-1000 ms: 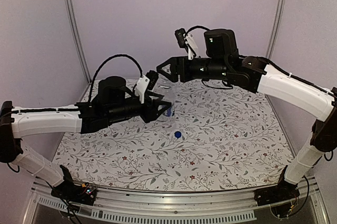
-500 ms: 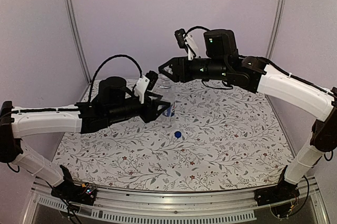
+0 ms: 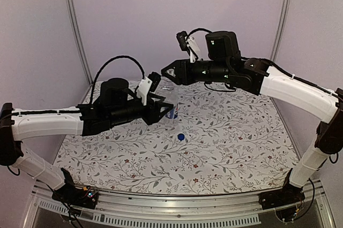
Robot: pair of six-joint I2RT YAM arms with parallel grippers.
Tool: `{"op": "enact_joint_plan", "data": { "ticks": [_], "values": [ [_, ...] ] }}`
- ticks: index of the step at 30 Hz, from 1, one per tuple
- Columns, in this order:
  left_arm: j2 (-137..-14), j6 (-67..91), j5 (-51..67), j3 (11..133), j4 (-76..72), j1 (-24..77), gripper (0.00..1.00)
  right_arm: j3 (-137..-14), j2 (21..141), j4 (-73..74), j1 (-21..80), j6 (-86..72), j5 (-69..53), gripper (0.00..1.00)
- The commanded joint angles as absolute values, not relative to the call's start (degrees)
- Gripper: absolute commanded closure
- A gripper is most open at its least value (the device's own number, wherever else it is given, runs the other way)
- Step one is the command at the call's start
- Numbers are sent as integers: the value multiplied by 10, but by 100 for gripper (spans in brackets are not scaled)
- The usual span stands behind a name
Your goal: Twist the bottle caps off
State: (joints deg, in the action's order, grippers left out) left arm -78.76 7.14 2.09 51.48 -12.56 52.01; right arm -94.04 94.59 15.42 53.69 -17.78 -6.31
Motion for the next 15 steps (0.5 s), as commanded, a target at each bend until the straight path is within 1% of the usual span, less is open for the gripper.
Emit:
{"op": "enact_joint_plan", "data": {
  "ticks": [1, 5, 9, 12, 15],
  "values": [
    [-772, 70, 18, 526, -135, 520, 53, -935, 959, 153, 541, -175, -65, 55],
    [-772, 71, 19, 526, -135, 520, 53, -936, 959, 153, 541, -174, -65, 60],
    [-770, 69, 29, 524, -137, 520, 53, -934, 955, 150, 541, -164, -74, 71],
    [-765, 60, 67, 520, -150, 519, 53, -922, 943, 136, 541, -136, -107, 79],
    [-757, 46, 130, 512, -171, 518, 53, -910, 927, 127, 537, -89, -148, 87]
  ]
}}
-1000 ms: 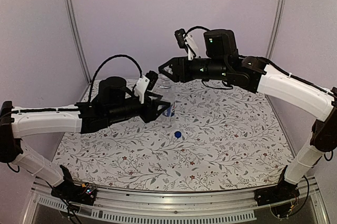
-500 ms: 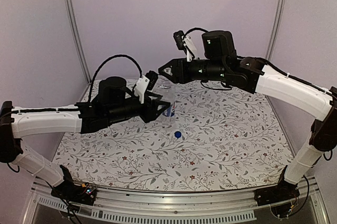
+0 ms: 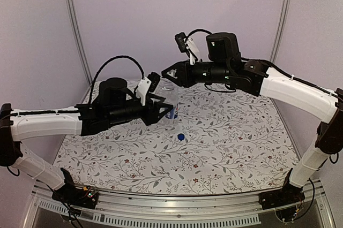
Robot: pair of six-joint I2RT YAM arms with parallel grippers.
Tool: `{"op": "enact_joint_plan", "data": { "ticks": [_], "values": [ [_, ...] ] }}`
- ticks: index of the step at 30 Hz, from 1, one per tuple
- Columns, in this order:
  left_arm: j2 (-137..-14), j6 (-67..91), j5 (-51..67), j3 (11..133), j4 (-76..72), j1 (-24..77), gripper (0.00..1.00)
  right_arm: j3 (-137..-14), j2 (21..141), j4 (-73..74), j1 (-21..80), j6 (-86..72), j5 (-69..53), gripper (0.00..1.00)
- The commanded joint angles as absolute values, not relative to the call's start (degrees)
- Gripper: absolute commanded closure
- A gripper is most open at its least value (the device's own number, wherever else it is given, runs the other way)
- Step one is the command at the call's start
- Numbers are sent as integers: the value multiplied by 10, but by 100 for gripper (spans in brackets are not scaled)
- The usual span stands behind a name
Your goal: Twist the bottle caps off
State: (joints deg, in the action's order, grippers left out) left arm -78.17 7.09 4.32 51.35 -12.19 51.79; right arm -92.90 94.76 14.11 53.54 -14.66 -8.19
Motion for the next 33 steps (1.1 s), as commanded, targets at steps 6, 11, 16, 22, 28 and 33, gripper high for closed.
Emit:
{"op": "enact_joint_plan", "data": {
  "ticks": [6, 11, 16, 22, 28, 33],
  "values": [
    [-753, 24, 294, 507, -197, 516, 53, -894, 900, 133, 510, -9, -294, 92],
    [-761, 24, 434, 504, -219, 514, 54, -891, 882, 160, 500, 73, -417, 91],
    [-773, 32, 539, 503, -239, 512, 54, -900, 882, 194, 494, 116, -496, 90],
    [-788, 49, 611, 506, -254, 510, 54, -921, 898, 239, 493, 159, -566, 88],
    [-782, 46, 579, 506, -249, 508, 54, -926, 899, 241, 493, 154, -533, 80],
    [-774, 29, 495, 509, -220, 507, 54, -921, 884, 231, 493, 138, -477, 48]
  ]
}}
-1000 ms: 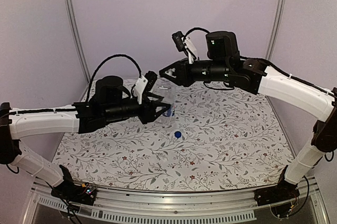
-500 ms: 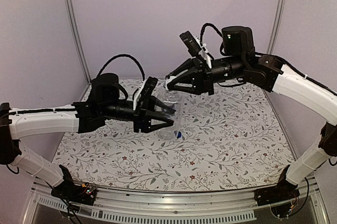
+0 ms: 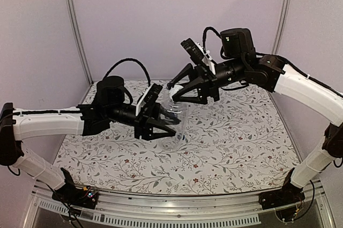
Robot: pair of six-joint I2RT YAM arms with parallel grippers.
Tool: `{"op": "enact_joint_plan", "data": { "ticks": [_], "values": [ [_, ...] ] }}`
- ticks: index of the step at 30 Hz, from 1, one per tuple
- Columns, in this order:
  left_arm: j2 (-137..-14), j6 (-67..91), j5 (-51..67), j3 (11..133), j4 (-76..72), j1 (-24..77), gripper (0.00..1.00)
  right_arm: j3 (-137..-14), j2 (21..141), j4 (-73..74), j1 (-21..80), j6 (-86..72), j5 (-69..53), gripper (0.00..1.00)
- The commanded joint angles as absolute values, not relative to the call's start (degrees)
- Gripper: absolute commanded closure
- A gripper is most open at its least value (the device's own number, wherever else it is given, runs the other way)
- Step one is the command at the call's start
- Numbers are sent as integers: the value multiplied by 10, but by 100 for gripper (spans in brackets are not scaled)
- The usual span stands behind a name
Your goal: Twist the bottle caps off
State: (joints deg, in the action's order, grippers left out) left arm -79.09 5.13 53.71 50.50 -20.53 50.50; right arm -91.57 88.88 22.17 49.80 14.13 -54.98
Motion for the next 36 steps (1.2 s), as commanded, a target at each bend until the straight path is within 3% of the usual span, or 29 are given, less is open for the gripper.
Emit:
{"op": "enact_joint_plan", "data": {
  "ticks": [1, 5, 11, 23, 36],
  "values": [
    [-773, 25, 473, 511, -213, 507, 54, -919, 880, 229, 492, 133, -466, 40],
    [-773, 21, 397, 518, -192, 508, 54, -909, 861, 209, 493, 107, -422, 15],
    [-773, 27, 280, 521, -176, 509, 53, -884, 830, 167, 493, 44, -338, 6],
    [-770, 38, -13, 533, -129, 553, 53, -873, 824, 99, 510, -143, -51, 6],
    [-778, 54, -79, 547, -112, 561, 53, -916, 902, 124, 540, -155, -31, 17]
  ]
}}
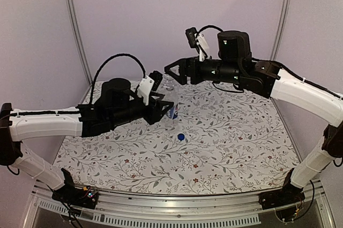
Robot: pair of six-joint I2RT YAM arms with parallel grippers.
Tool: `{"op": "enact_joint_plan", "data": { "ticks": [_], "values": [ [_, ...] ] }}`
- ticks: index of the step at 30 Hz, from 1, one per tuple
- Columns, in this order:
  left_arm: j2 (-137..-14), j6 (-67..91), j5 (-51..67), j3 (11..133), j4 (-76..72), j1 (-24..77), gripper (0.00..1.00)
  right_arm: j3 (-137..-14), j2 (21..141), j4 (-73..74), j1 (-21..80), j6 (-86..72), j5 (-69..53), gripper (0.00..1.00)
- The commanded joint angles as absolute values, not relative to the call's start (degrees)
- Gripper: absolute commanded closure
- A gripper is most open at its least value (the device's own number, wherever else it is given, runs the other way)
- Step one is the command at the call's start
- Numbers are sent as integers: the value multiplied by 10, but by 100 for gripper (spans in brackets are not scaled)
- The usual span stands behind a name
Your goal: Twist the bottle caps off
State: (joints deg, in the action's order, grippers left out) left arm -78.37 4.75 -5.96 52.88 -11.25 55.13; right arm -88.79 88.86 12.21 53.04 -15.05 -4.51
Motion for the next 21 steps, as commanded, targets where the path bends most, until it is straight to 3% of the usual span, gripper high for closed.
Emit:
{"op": "enact_joint_plan", "data": {
  "ticks": [1, 11, 21],
  "values": [
    [-778, 54, -78, 548, -111, 561, 53, -918, 905, 126, 541, -155, -34, 19],
    [-780, 52, -76, 547, -111, 562, 53, -924, 920, 122, 542, -150, -54, 43],
    [-776, 49, -76, 545, -111, 562, 53, -926, 931, 117, 542, -154, -66, 43]
  ]
}}
